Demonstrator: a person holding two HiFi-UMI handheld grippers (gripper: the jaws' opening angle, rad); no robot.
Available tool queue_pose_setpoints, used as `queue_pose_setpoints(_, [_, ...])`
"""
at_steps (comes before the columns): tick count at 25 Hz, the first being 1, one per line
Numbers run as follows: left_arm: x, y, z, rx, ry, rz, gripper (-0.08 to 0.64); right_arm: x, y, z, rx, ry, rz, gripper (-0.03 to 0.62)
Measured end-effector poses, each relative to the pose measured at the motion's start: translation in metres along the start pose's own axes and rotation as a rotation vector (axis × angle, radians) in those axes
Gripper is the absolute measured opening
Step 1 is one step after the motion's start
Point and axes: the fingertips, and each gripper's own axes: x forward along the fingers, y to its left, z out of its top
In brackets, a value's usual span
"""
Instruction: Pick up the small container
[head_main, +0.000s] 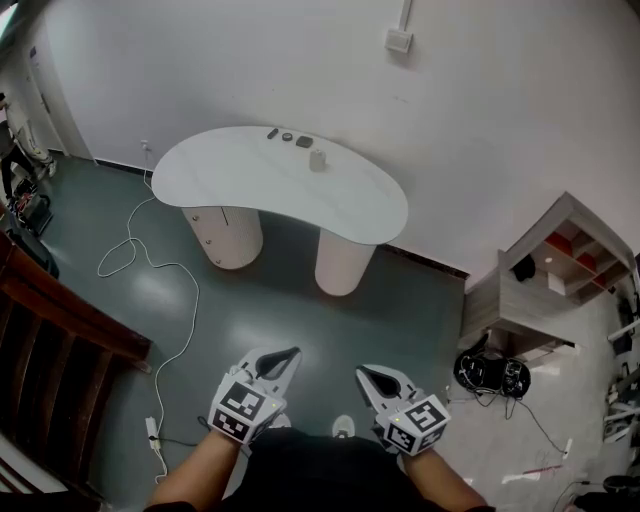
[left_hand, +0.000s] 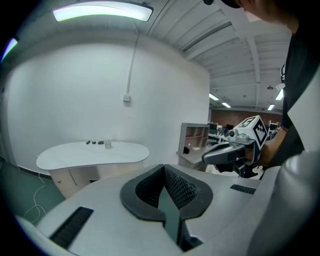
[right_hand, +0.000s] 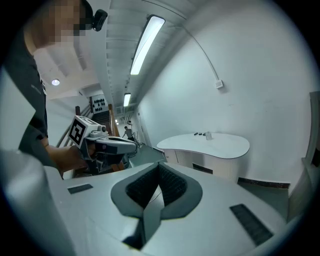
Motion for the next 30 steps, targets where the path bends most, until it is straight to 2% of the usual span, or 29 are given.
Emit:
queue_pose_setpoints(5, [-0.002,0.001,-0.014,-0.031,0.033,-0.014,0.015,0.007,0.007,-0.002,0.018,-0.006,0.013,-0.005])
queue_pose_setpoints(9, [-0.003,0.003,-0.019,-0.059,0.033,-0.031,0.015,0.013,0.008,-0.007,0.026,0.013,-0.012,-0.005])
queue_pose_setpoints(14, [-0.022,0.021,-0.024,-0.022,0.044,-0.03,0.015,0.037,0.02,-0.007,0.056,0.004,-0.014,-0.004])
queue_pose_setpoints(17, [-0.037,0.041,-0.031,-0.003,0.053,-0.01,0.015,0.056,0.038,-0.002,0.037,-0.004,-0.001,-0.005])
queue_pose_setpoints(21, [-0.046,0.056,-0.045,0.062,0.07,-0.008,0.015,0.076,0.057,-0.005,0.017,0.005,0.004,-0.005])
queue_pose_setpoints(27, [-0.05,0.065,-0.056,0.015,0.061,-0.064,0.015,0.088,0.066,-0.012,0.03,0.03,-0.027,-0.005])
queue_pose_setpoints(30, [-0.048,0.075,-0.06,0.009,0.065,-0.063,0.015,0.093,0.062,-0.012,0.029,0.043,-0.042,-0.005])
